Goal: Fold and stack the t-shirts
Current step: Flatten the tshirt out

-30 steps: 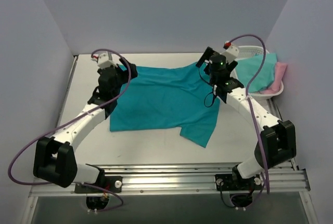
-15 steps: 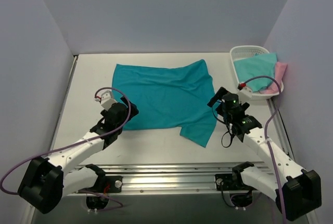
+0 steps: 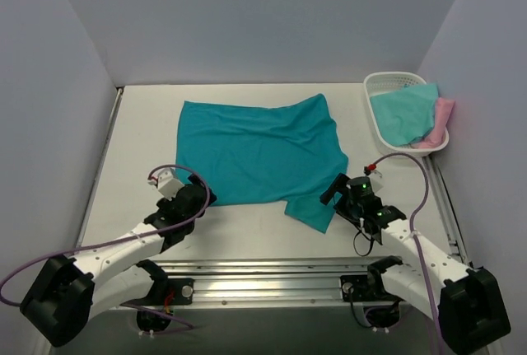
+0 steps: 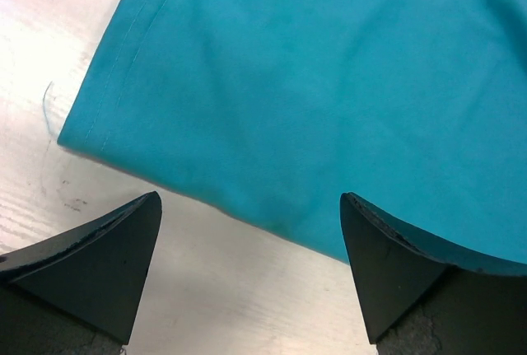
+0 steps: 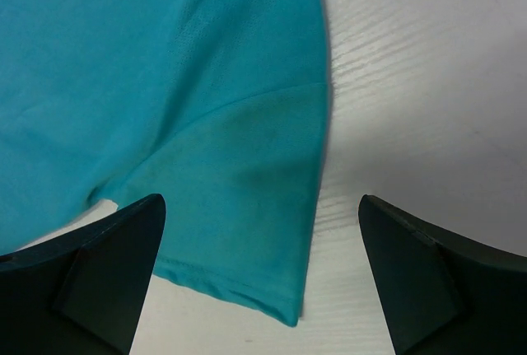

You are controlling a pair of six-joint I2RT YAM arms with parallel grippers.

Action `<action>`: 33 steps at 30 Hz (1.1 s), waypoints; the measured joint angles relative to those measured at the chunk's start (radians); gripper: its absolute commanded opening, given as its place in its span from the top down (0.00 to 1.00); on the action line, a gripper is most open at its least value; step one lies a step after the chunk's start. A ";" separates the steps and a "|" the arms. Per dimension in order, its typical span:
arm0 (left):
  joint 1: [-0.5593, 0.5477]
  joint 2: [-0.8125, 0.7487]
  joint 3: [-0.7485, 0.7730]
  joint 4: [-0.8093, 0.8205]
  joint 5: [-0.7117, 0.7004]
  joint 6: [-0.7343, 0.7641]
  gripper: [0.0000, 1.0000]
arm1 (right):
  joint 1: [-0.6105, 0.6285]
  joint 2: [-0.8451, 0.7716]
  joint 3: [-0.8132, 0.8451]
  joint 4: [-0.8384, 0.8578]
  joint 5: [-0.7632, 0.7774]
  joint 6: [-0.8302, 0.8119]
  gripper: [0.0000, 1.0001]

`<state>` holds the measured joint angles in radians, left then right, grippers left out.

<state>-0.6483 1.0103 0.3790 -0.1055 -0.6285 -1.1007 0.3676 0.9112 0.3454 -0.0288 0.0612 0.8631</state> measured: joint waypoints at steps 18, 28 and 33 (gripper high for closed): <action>-0.003 0.275 0.029 0.176 -0.063 -0.062 0.19 | 0.034 0.311 0.031 0.364 -0.073 -0.017 0.16; -0.003 0.245 -0.013 0.128 -0.042 -0.119 0.97 | 0.047 0.146 0.022 0.184 -0.041 -0.036 1.00; -0.003 0.285 0.006 0.142 -0.041 -0.122 0.98 | 0.047 0.079 0.022 0.122 -0.013 -0.047 1.00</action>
<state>-0.6518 1.2957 0.3847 0.0360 -0.6697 -1.2228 0.4141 0.9901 0.3676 0.0929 0.0486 0.8162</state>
